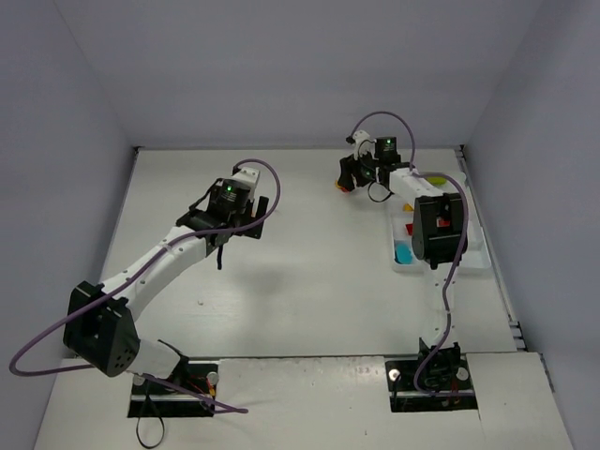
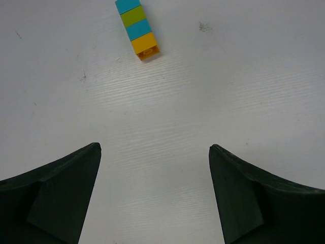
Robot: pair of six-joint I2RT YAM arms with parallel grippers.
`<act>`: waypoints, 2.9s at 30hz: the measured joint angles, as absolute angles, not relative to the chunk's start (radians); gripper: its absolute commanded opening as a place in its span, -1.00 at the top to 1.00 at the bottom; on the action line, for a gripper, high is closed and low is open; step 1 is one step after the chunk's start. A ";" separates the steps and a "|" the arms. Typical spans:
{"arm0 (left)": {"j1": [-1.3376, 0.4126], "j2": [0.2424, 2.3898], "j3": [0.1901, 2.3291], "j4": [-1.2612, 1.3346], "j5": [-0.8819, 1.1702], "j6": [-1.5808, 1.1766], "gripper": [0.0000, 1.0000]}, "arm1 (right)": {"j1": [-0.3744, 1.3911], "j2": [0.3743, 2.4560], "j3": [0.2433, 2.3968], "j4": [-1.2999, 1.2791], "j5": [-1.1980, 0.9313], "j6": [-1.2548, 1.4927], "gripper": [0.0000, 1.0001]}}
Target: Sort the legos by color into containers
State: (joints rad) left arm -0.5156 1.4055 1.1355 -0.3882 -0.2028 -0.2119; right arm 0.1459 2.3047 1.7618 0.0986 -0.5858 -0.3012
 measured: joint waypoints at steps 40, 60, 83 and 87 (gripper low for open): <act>-0.534 1.276 1.068 -0.248 -0.030 -0.298 -0.61 | 0.281 1.689 1.158 0.595 -0.667 0.302 1.00; -0.873 1.100 0.949 0.062 -0.185 -0.242 -0.59 | 0.505 1.248 0.794 0.888 -0.436 0.806 1.00; -0.937 1.216 0.989 0.289 -0.284 -0.142 -0.47 | 0.506 1.198 0.760 0.863 -0.434 0.868 1.00; -0.937 1.220 1.011 0.307 -0.288 -0.139 -0.43 | 0.506 1.195 0.760 0.862 -0.434 0.867 1.00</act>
State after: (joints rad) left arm -0.9367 1.2198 1.0107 0.3065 -0.2882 -0.1394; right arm 0.5060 1.1946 0.7601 0.8623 -0.4343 0.8669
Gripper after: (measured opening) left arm 0.722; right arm 0.336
